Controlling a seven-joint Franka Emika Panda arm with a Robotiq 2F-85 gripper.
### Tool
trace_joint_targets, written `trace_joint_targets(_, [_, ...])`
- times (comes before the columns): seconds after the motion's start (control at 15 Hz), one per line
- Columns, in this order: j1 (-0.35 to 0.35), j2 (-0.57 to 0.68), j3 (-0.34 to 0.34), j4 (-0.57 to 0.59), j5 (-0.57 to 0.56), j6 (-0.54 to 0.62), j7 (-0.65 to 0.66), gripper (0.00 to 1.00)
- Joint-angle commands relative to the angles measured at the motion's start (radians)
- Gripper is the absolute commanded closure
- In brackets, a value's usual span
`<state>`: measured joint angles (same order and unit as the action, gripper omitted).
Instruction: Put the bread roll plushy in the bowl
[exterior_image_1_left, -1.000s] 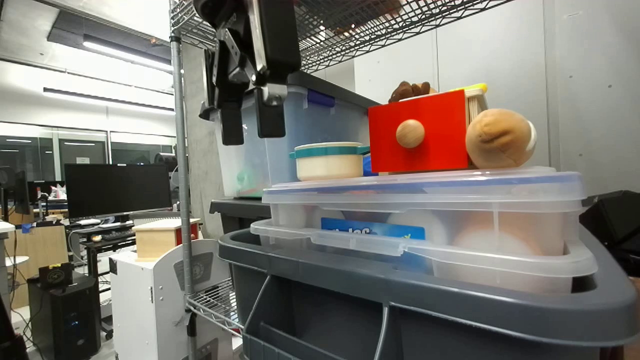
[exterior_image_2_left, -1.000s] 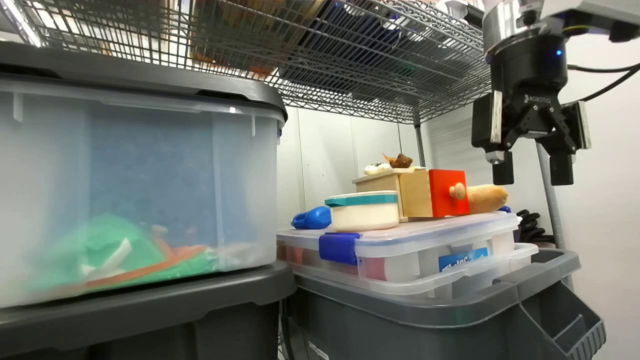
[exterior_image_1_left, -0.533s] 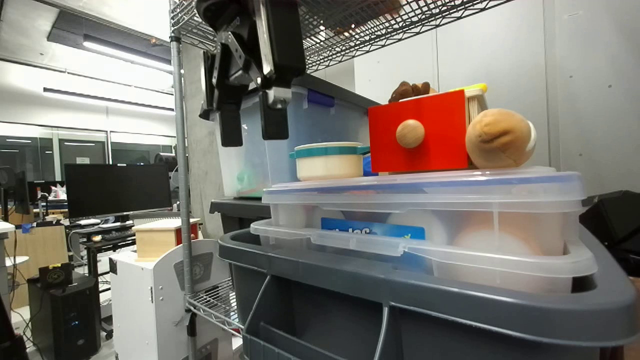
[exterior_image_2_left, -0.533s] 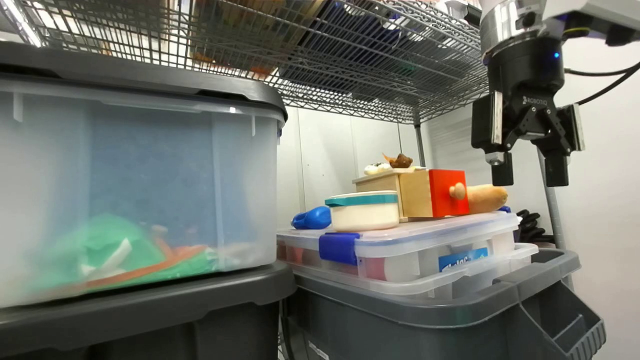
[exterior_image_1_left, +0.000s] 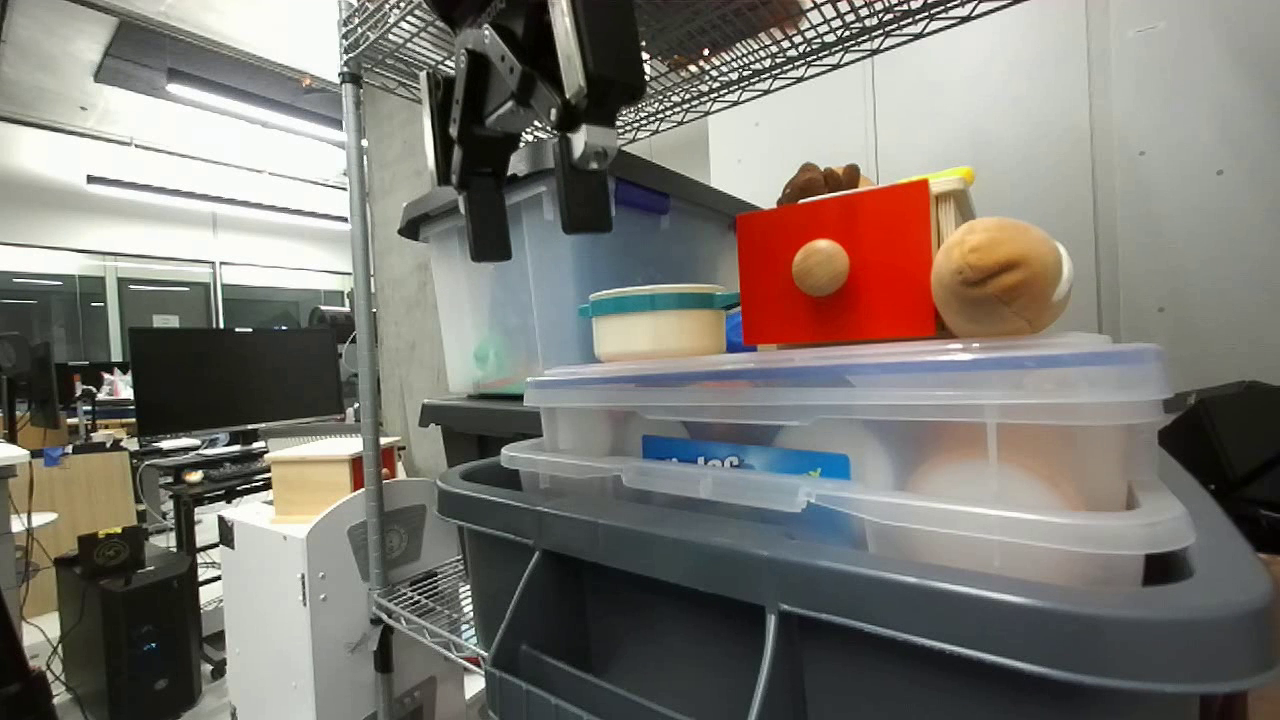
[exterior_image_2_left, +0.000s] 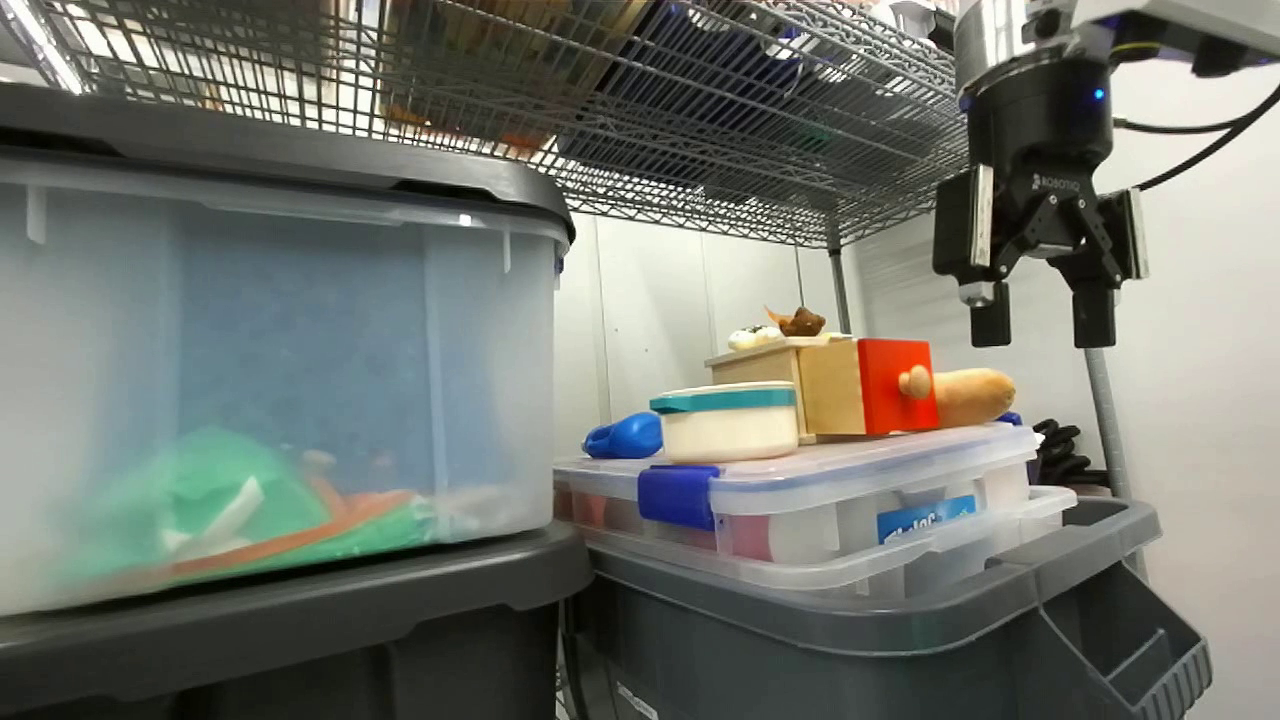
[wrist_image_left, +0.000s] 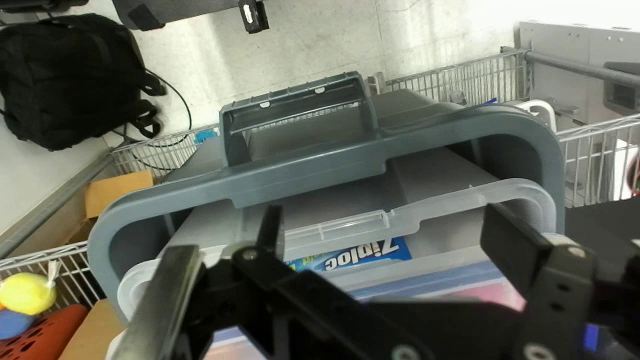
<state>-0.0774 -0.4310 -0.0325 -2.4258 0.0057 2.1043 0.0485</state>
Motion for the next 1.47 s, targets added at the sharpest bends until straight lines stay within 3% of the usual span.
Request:
trace_joint_targets(0.0, [-0.018, 0.004, -0.016, 0.024, -0.035, 0.002, -0.003, 0.0])
trace_joint_targets(0.6, [-0.084, 0.075, -0.096, 0.077, -0.136, 0.089, -0.086, 0.0])
trace_joint_targets(1.07, [-0.092, 0.216, -0.167, 0.166, -0.103, 0.177, -0.214, 0.0])
trace_joint_targets(1.4, [-0.088, 0.261, -0.179, 0.225, -0.079, 0.213, -0.309, 0.0])
